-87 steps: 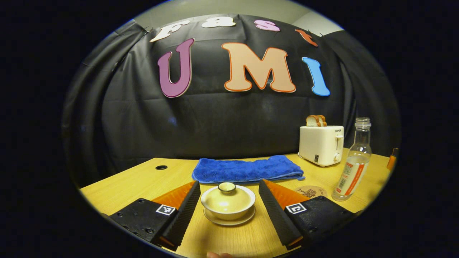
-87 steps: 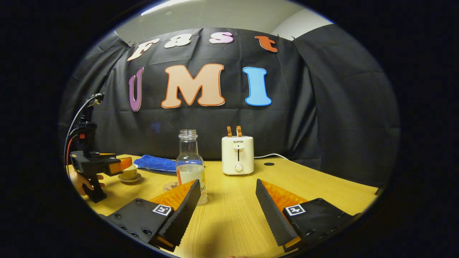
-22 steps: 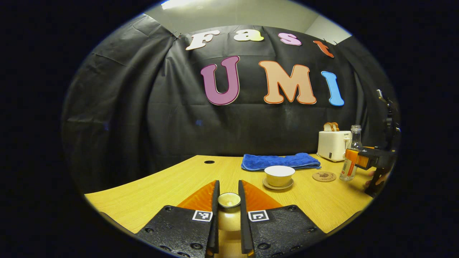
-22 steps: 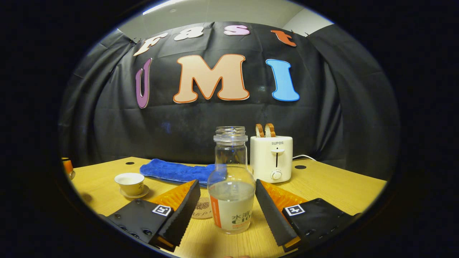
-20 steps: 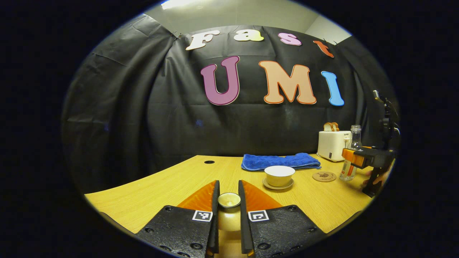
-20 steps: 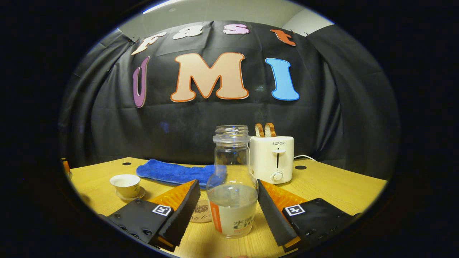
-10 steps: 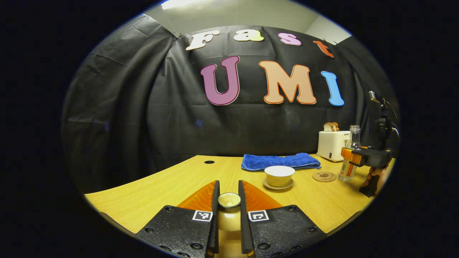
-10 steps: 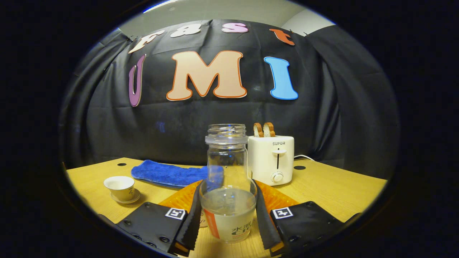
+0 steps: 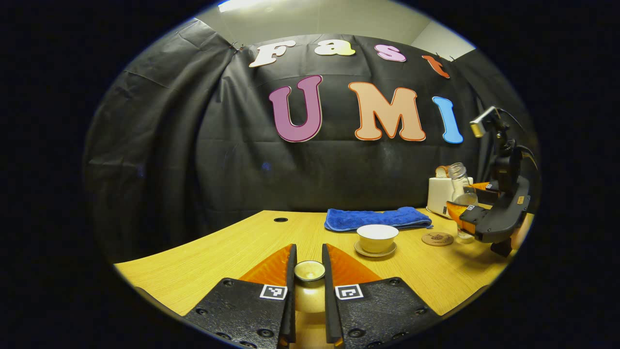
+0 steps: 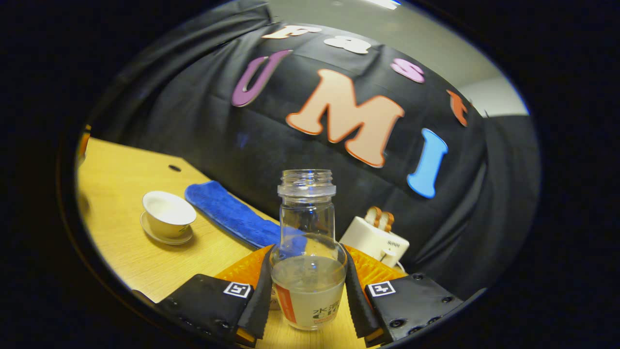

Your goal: Open the teacup lid with one hand, grasp the water bottle and pour water into the teacup with the other hand; after pouring, place the water bottle on the coaster and then close the teacup lid.

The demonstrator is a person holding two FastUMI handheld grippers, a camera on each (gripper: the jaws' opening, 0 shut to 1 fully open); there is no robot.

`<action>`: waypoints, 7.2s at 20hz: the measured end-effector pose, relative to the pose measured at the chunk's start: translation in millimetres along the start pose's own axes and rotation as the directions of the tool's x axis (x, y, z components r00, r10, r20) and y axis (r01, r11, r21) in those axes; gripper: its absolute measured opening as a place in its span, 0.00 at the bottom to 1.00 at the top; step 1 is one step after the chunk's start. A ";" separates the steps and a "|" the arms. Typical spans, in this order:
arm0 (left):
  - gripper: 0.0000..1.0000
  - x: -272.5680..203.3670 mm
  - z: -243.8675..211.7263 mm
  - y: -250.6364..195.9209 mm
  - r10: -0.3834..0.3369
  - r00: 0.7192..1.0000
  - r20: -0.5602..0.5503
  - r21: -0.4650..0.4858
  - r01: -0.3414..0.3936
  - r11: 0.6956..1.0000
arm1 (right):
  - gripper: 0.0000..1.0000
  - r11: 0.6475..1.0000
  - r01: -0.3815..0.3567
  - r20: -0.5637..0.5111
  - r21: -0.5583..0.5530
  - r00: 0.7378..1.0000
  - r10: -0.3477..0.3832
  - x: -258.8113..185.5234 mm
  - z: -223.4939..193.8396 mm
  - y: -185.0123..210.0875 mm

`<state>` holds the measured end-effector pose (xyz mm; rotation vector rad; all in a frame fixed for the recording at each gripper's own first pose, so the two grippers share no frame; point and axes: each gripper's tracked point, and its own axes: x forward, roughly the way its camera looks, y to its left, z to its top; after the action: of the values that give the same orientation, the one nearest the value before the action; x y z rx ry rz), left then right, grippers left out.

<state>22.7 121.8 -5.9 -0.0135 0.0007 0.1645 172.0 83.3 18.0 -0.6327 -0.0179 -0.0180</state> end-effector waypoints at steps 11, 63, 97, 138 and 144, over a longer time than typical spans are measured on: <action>0.22 8.5 -2.1 27.8 0.024 1.000 -0.006 -0.004 -0.024 1.000 | 0.71 0.635 -0.093 -0.001 -0.767 0.989 0.145 11.8 8.3 90.0; 0.21 8.6 -1.8 28.0 0.012 1.000 -0.004 -0.005 -0.012 1.000 | 0.71 0.183 -0.017 0.027 -0.983 0.972 0.233 0.8 -1.7 125.4; 0.21 13.4 -3.2 27.8 0.007 1.000 0.003 -0.002 -0.007 1.000 | 0.73 0.796 -0.064 0.005 0.602 0.997 0.077 40.3 -45.1 40.5; 0.22 142.4 -4.3 -125.9 -0.285 0.959 -0.005 0.000 0.285 0.959 | 0.95 0.790 -0.102 0.028 0.604 0.994 0.107 -127.3 -76.6 -18.1; 0.21 160.5 -8.9 -138.0 -0.289 0.956 -0.040 0.017 0.290 0.957 | 0.98 0.790 -0.095 0.024 0.606 0.995 0.101 -131.7 -83.4 -33.1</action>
<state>203.6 11.8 -13.3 0.0059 0.0372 -0.1299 40.6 8.8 -32.6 0.0188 0.0192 0.0841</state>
